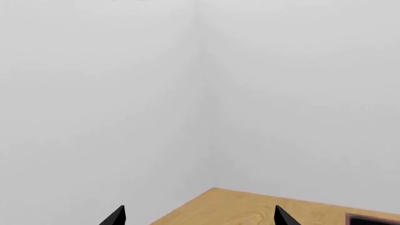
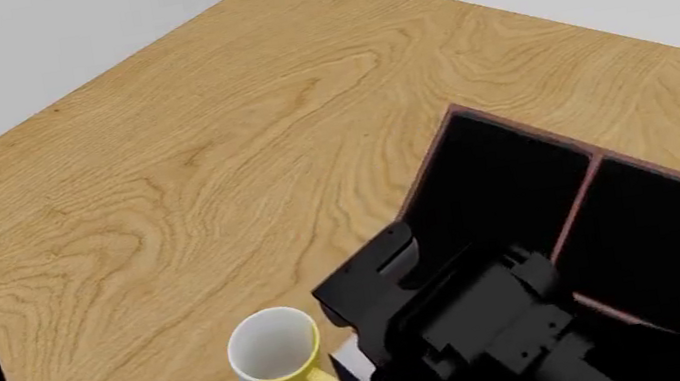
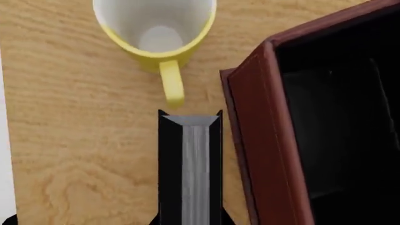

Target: Pick up the book and place it in the back compartment of the caddy.

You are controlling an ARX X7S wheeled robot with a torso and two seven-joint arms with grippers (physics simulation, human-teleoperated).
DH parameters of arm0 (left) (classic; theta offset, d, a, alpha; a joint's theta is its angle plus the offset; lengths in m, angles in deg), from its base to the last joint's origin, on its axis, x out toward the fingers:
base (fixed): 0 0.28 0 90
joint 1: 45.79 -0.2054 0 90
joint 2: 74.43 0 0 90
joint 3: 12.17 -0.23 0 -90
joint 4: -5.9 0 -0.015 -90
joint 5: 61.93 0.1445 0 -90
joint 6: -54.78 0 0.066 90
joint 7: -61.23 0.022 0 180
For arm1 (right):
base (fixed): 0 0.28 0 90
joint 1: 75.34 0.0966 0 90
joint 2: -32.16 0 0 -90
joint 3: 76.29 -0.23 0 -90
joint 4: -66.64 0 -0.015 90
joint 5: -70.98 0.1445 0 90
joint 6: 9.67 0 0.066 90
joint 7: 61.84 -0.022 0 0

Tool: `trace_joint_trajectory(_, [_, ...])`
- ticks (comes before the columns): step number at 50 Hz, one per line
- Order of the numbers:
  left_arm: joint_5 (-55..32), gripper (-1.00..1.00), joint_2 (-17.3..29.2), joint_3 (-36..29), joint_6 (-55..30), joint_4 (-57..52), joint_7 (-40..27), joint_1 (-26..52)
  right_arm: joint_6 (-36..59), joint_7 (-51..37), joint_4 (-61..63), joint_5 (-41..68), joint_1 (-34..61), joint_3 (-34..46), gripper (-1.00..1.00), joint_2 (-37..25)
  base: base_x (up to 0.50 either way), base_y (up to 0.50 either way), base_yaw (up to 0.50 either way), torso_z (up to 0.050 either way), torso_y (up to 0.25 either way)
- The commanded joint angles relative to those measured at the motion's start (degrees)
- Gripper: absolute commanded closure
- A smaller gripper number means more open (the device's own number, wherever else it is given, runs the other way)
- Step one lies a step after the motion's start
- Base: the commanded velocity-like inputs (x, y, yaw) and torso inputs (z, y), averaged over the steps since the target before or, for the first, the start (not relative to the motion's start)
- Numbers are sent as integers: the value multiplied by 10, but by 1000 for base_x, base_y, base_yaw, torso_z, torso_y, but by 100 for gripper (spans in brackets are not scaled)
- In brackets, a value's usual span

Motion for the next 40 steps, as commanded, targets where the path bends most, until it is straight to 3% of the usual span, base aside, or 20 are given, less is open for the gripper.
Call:
trace_joint_trajectory(1, [1,-100,4,3,-1,-5,-7,-1,59,-100,160,44,2,-75,100,-71,0,0,0,0,0])
trace_joint_trajectory(28, [-20,-100,10,19,2,-15,-14,-7,174,-285,409,201,6,-146,100,-170,0,0,0,0,0])
trace_joint_trajectory(34, [-21,-100,11,17,2,-15,-15,-6,190,-292,460,214,25,-148,100,-198,0,0,0,0,0])
trace_joint_trajectory(40, [-21,-100,10,15,4,-15,-16,-6,172,-237,507,173,52,-144,100,-230,0,0,0,0,2])
